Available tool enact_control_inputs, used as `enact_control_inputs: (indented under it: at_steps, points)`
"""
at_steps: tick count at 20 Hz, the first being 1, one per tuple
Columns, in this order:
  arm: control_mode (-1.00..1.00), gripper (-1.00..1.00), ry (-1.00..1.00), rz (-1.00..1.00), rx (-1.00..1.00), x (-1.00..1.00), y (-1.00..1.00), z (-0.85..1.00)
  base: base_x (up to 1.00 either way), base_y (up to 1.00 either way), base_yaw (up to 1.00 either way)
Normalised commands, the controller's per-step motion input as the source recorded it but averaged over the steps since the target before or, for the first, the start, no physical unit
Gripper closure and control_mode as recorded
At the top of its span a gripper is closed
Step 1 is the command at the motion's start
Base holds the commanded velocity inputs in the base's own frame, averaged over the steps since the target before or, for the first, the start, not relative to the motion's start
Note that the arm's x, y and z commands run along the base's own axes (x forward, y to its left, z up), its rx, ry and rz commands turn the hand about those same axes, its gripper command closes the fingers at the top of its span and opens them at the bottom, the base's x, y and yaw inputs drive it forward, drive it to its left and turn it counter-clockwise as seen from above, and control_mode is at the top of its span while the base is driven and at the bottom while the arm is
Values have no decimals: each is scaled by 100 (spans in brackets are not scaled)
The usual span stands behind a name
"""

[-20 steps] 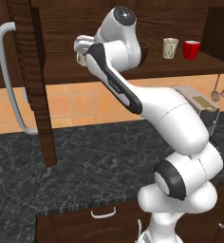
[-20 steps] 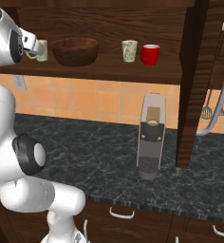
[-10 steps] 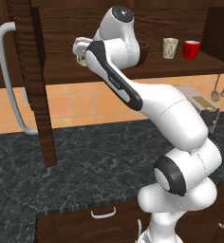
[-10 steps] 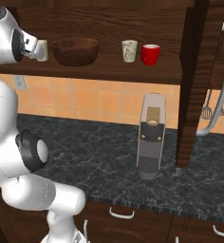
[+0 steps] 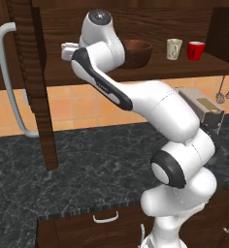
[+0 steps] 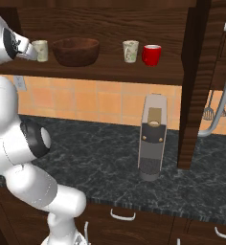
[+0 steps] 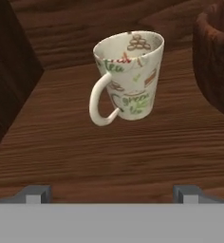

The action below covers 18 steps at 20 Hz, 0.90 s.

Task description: Gather all objects into one cabinet and sort the glasses and bowls to opposite sides.

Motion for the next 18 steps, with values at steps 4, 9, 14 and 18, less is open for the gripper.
enact_control_inputs:
  at_steps: [4, 9, 14, 18]
  points:
    - [-100, -100, 4, -18, -6, 42, 0, 0, 0, 0, 0]
    - [-100, -100, 0, -14, -1, 26, 8, 0, 0, 0, 0]
    - [-100, -100, 0, -9, 0, 16, 3, 0, 0, 0, 0]
    - [-100, -100, 7, -9, 0, 53, 0, 0, 0, 0, 0]
